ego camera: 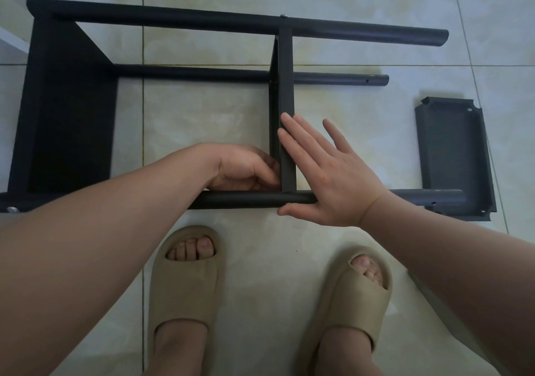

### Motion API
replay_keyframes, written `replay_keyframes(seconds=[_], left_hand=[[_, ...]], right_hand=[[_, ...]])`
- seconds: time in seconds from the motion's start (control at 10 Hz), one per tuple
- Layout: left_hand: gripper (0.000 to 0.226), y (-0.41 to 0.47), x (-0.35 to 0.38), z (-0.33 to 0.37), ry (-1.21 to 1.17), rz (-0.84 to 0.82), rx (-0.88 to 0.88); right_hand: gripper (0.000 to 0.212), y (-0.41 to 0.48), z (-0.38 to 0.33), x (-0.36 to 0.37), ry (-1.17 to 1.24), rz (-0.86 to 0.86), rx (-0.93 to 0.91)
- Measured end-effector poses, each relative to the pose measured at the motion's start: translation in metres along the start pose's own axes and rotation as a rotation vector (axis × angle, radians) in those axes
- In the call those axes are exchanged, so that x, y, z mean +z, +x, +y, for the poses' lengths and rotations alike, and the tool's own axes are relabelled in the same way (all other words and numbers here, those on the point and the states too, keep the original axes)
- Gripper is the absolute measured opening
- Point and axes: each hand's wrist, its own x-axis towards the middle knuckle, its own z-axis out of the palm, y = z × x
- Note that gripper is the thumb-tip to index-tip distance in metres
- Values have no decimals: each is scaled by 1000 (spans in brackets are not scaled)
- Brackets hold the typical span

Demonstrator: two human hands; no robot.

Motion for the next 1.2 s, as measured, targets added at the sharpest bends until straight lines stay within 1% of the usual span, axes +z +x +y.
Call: replay_keyframes(seconds=[0.2,0.3,0.4,0.5,0.6,0.7,0.9,1.1,1.2], left_hand=[[22,1,1,1,14,-27,38],[25,-1,3,0,26,-32,60],[35,0,2,-1,38,-25,66],[34,2,1,-2,8,-29,62],[26,3,1,-3,-8,-49,27],[35,1,1,-2,47,-40,-17],[40,1,0,10,112,17,-84],[35,2,-1,13,113,36,-90],[40,1,0,8,87,35,-61]], right_hand=[[108,0,0,-1,0,2,-3],[108,0,0,-1,4,-3,0],[109,0,0,-2,-1,-10,2],[109,0,0,-2,2,-8,1],[109,0,0,-1,0,0,-2],[109,0,0,0,3,9,-3],[108,0,1,2,1,14,-4],[108,0,1,2,7,18,-4],[108,0,0,1,7,13,-3]])
